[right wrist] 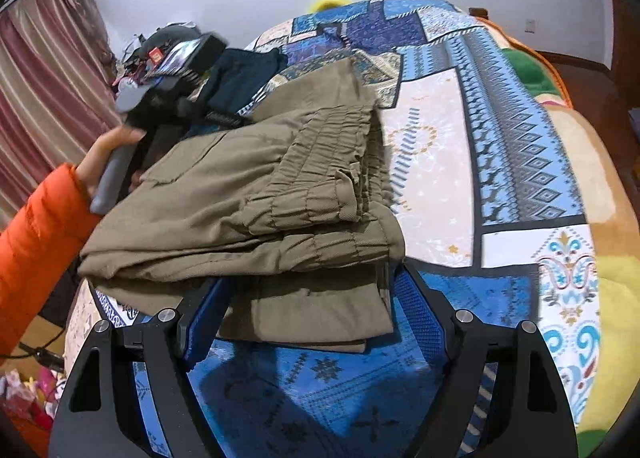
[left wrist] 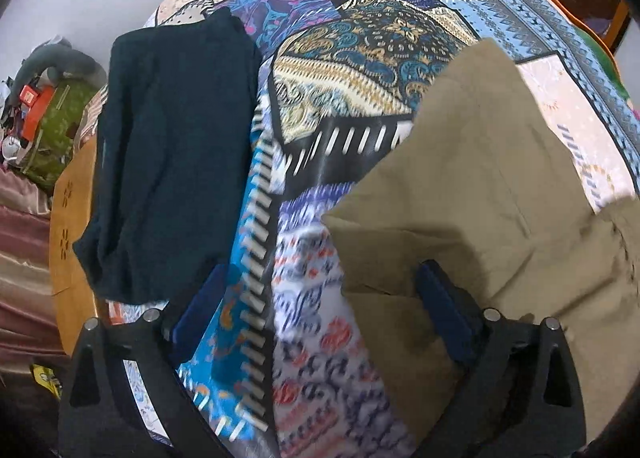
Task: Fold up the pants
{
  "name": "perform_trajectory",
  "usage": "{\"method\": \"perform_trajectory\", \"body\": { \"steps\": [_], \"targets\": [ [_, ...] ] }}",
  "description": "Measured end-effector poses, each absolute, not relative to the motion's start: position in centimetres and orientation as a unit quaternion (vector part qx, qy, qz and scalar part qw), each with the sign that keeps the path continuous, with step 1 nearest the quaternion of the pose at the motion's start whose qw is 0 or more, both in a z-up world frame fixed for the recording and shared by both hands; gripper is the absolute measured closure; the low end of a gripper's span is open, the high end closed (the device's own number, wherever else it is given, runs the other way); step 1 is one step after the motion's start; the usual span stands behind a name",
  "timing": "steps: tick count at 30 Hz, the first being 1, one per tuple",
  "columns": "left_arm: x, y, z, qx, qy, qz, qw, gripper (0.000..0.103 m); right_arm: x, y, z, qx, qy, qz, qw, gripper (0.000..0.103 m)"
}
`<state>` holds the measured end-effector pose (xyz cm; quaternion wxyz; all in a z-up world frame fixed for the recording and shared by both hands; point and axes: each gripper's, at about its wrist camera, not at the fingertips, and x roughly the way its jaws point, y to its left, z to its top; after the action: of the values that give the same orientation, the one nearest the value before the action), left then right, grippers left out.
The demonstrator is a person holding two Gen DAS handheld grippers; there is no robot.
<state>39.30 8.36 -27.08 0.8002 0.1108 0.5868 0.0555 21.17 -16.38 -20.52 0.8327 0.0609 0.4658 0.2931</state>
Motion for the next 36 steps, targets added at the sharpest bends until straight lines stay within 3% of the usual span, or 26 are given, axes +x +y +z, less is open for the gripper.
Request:
{"method": "perform_trajectory", "body": {
  "steps": [14, 23, 26, 28, 30, 36],
  "targets": [
    [27.3, 11.2, -23.1, 0.082, 0.558, 0.037, 0.825, 0.005, 21.7, -22.4, -18.9, 0.065, 0.446, 0.204, 0.869, 0.024],
    [23.8, 11.7, -22.1, 0.033, 0.533, 0.035, 0.845, 0.005, 22.3, -20.3, -17.6, 0.079, 0.413, 0.244, 0.874, 0.024],
    [23.4, 12.6, -22.2, 0.021, 0.530, 0.038, 0.847, 0.014, 23.1, -18.5, -18.3, 0.074, 0.419, 0.263, 0.866, 0.040],
    [23.0, 13.4, -22.3, 0.005, 0.530, 0.040, 0.847, 0.022, 23.6, -17.3, -19.4, 0.059, 0.437, 0.270, 0.856, 0.058],
    [22.7, 14.1, -22.3, -0.005, 0.528, 0.050, 0.848, 0.023, 23.9, -16.4, -20.7, 0.040, 0.458, 0.270, 0.846, 0.063],
    [22.3, 15.3, -22.1, 0.016, 0.519, 0.114, 0.847, 0.024, 23.6, -15.8, -21.8, 0.011, 0.471, 0.275, 0.838, 0.063]
  ]
}}
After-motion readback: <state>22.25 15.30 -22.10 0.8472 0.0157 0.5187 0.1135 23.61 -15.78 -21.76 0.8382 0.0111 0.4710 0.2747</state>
